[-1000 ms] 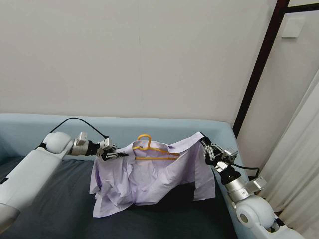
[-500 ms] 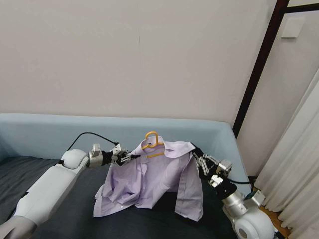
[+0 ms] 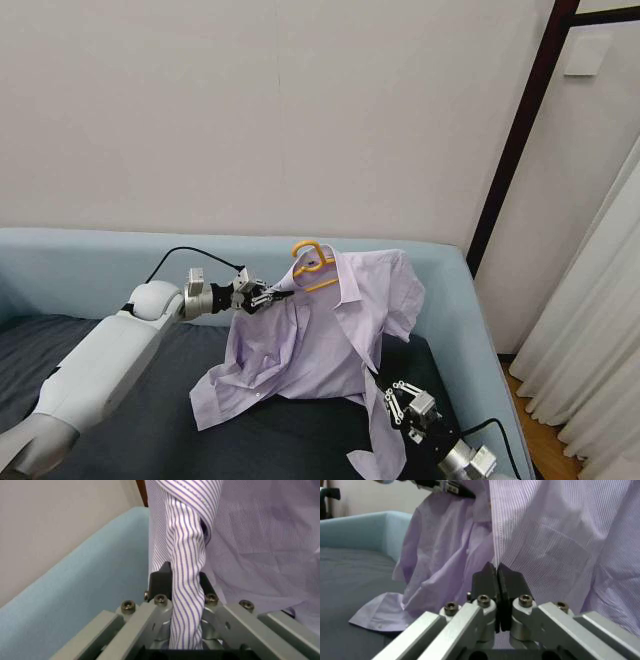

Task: Pick up the clothes from the sofa and hang them on the clothes hanger.

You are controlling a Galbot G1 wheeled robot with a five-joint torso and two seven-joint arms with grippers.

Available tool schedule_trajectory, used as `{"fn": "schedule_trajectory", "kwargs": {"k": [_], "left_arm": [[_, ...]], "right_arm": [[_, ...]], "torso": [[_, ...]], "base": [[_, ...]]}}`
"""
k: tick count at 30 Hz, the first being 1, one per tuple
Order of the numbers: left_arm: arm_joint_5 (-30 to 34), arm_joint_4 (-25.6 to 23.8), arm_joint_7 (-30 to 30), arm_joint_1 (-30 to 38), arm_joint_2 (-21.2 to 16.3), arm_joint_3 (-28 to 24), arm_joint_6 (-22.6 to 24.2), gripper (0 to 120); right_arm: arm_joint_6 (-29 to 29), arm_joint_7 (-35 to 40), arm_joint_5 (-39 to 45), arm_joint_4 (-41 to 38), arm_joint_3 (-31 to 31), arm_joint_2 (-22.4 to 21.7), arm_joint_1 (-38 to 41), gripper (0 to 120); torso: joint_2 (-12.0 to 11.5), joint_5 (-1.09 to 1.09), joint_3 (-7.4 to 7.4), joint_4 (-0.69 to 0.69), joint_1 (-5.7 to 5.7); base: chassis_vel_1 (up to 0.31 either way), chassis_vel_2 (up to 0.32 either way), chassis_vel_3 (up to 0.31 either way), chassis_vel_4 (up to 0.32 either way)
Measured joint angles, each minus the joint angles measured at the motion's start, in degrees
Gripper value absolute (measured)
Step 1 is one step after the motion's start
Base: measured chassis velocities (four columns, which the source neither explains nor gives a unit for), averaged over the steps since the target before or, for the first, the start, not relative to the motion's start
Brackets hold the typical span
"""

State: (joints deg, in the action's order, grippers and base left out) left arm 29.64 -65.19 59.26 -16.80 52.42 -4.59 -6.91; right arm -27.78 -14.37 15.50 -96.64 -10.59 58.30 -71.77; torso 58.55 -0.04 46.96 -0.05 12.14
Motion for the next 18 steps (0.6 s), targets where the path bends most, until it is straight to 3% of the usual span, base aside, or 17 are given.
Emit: {"fn": "schedule_trajectory", "kwargs": {"k": [4, 9, 14, 18], "left_arm": [[0.2, -0.7, 1.1, 1.6, -0.5, -1.4, -0.8, 2], [0.2, -0.8, 1.2, 5.3, -0.5, -2.5, -2.0, 2], [-0.3, -0.7, 2.9, 8.6, -0.4, -3.3, -2.2, 2], [-2.3, 0.0, 6.7, 10.8, -0.5, -4.2, -3.2, 2]], "right_arm": [[-1.1, -0.4, -1.3, 2.2, 0.0, -0.1, -0.3, 19], [-2.9, -7.0, -0.3, 1.9, -1.0, -1.4, -3.0, 36], [-3.8, -9.9, 2.9, -2.2, -4.0, -2.9, -4.2, 55], [-0.4, -7.0, 9.7, -8.9, -6.6, -5.5, -3.9, 68]], "torso": [[0.0, 0.00, 0.00, 0.01, 0.00], [0.0, 0.02, 0.00, -0.03, 0.00], [0.0, 0.03, 0.00, -0.02, 0.00], [0.0, 0.03, 0.00, -0.01, 0.00]], "base": [[0.000, 0.000, 0.000, 0.000], [0.000, 0.000, 0.000, 0.000], [0.000, 0.000, 0.000, 0.000], [0.000, 0.000, 0.000, 0.000]]}}
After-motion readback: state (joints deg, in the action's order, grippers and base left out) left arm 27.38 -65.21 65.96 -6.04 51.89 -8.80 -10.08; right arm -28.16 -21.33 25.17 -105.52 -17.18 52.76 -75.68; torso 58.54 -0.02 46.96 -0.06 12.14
